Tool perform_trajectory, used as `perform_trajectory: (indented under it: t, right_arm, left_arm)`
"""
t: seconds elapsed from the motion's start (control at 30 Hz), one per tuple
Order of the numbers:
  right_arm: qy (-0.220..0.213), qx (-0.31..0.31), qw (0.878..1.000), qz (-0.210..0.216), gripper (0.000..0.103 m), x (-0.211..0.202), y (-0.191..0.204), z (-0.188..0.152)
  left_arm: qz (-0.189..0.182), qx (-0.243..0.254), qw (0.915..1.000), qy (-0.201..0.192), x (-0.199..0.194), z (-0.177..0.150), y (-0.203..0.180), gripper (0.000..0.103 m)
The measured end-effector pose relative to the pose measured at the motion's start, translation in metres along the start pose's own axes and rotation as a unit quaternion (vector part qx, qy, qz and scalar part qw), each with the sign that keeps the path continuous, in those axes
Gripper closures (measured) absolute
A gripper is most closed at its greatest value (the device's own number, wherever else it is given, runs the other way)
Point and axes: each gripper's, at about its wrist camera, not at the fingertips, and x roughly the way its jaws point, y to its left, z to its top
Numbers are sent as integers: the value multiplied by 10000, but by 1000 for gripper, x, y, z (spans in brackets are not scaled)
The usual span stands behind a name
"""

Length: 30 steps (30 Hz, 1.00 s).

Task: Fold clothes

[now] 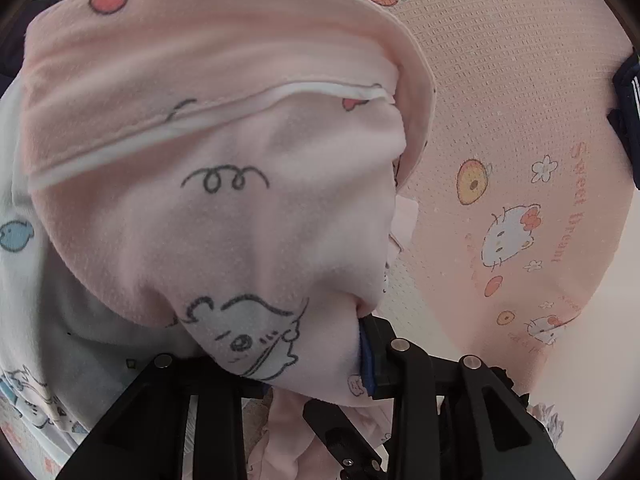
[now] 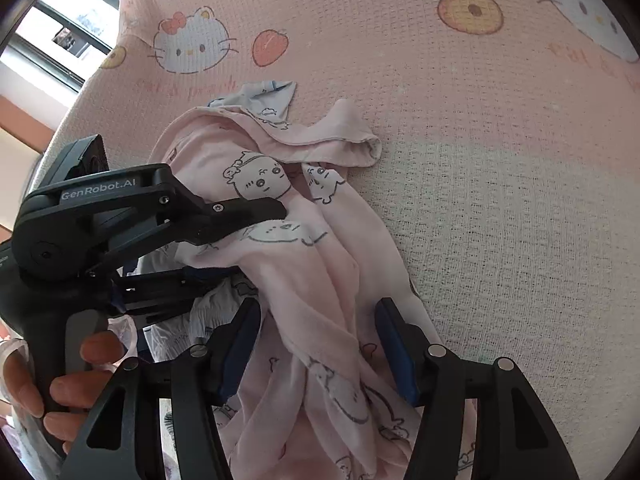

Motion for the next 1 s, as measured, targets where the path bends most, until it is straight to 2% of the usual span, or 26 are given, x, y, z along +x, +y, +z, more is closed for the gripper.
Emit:
perform_trajectory:
  t: [0.13,0.17,0.2,0.27,0.47,0.7,0.87,1.0]
  right_arm:
    - [-21,85,9999,-125,47,-1,-2,0]
    - [-12,122,9998,-155,66,-2,-4,1]
    - [-3,158,9997,-185,77,-2,-5,1]
    - [20,199,9997,-155,81,-7,-9,0]
    - [141,-10,9995,-269,82,-29,-17,-1]
    - [78,270,9991,-311,82,-54,-41,-2]
    - [89,395,9982,-442,82,-58,-48,1]
    - [52,559,9977,-385,82,-69,-62,-6]
  left_arm:
    - [-62,60,9999,50,-4,-2,-1,74]
    - [-87,85,9999,58,-6,-3,-1,74]
    - [-99,103,9999,58,-7,-3,-1,74]
    - [-176,120,9997,90,-9,-5,-1,74]
    - [-362,467,9980,235,-20,-16,-12,74]
    - [-679,894,9925,492,-21,-39,-42,75]
    - [-684,1212,9881,655,-8,-56,-68,75]
    - [-669,1462,9841,749,1,-73,-89,75]
